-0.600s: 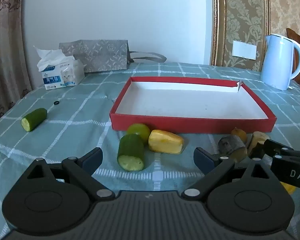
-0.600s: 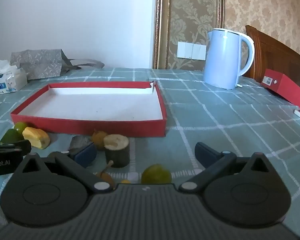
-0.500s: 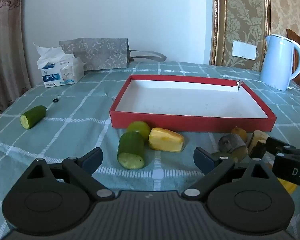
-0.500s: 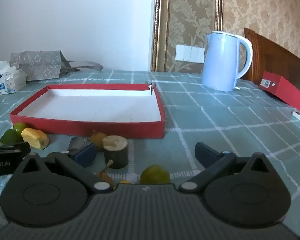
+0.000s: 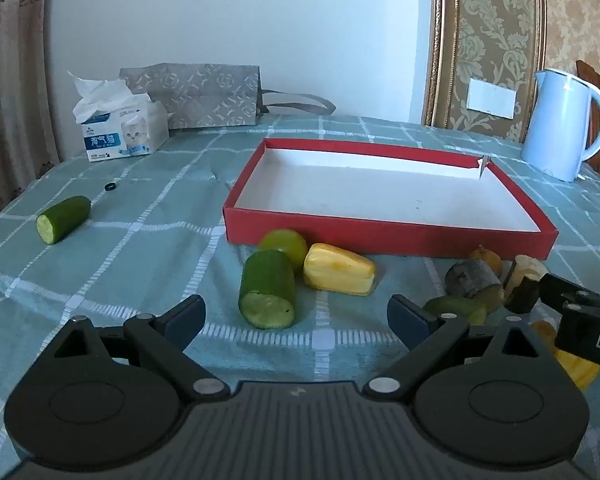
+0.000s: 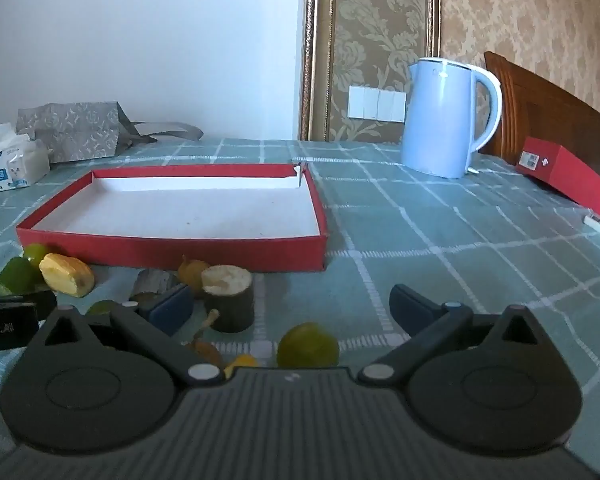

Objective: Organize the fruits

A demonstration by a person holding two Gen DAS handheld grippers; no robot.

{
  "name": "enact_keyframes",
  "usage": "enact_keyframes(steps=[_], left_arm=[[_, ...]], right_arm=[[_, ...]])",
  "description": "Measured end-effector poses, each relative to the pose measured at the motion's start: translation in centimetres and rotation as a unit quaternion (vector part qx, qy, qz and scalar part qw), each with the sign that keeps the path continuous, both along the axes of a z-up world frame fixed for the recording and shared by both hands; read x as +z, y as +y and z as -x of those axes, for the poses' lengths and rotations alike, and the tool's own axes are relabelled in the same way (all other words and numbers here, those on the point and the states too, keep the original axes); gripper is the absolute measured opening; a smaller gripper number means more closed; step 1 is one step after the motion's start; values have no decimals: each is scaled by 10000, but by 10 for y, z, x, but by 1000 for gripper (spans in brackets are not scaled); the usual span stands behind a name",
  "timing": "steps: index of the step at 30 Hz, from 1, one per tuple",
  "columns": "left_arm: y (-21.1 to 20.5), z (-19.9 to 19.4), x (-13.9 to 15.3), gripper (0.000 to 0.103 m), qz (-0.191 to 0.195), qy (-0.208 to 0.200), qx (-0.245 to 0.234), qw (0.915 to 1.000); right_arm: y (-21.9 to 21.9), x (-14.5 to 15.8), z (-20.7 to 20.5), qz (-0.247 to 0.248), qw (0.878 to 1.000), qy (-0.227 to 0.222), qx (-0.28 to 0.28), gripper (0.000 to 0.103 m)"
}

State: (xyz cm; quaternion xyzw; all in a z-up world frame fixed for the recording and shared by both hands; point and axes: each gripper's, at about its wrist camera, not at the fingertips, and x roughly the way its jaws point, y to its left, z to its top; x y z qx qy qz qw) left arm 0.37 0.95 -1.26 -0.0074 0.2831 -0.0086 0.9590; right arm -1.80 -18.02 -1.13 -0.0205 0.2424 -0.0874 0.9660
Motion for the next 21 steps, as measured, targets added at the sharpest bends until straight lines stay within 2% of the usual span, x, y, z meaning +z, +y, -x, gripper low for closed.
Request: enact_keyframes(steps=[13,21], left_arm=[[-2,0,-2,98,-18,-30,-79,10000],[-1,-5,-4,98,24,97,-104,9999]], right_arm=[[4,4,3,56,9999,-129,-61,103],[5,4,1,40,9999,-99,-53,103]])
